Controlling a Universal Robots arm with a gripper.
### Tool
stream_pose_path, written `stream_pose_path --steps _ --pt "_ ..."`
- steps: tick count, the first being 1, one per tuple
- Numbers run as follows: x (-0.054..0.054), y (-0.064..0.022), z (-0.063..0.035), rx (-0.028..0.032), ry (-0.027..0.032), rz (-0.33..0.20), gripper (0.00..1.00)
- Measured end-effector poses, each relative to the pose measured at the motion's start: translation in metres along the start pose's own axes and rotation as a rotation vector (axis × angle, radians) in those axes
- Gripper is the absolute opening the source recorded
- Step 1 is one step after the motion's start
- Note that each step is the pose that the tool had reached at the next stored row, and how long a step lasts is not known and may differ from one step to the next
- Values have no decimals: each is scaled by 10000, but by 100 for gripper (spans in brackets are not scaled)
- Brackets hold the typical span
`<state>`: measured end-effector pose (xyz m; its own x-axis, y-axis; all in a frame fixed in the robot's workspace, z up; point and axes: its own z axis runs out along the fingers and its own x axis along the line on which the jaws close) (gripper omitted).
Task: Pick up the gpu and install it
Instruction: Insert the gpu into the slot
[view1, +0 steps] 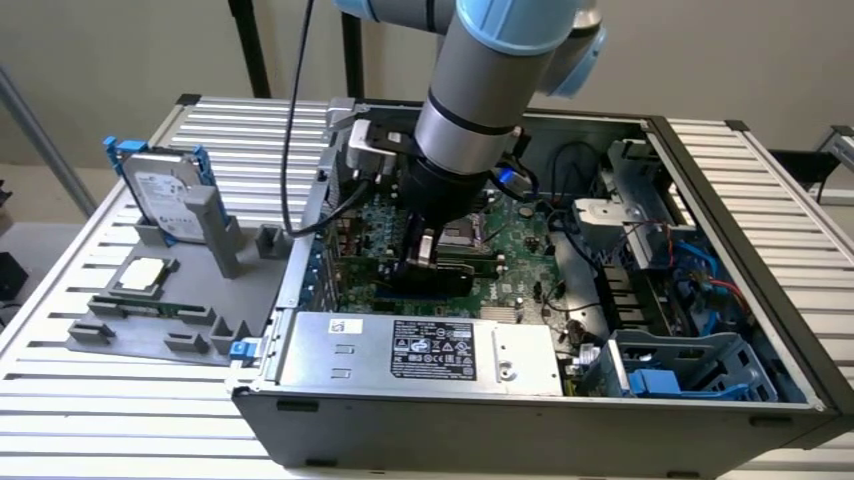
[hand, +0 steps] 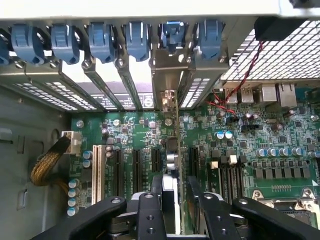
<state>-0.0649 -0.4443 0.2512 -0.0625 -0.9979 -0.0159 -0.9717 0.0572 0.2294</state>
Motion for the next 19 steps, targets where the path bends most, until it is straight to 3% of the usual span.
stream_pose_path --steps 7,10,11,12,13,15,17,19 --pt "-18 74 -300 5 51 12 34" --pt "-51 89 -340 43 153 36 32" --pt "-70 92 -342 72 218 50 25" --pt "-87 96 -341 114 292 67 19" --pt "-103 101 -338 170 380 88 19" --pt "-121 124 -332 318 579 133 11" --pt "-119 165 -319 489 733 169 11" --pt "-119 210 -305 722 830 195 11"
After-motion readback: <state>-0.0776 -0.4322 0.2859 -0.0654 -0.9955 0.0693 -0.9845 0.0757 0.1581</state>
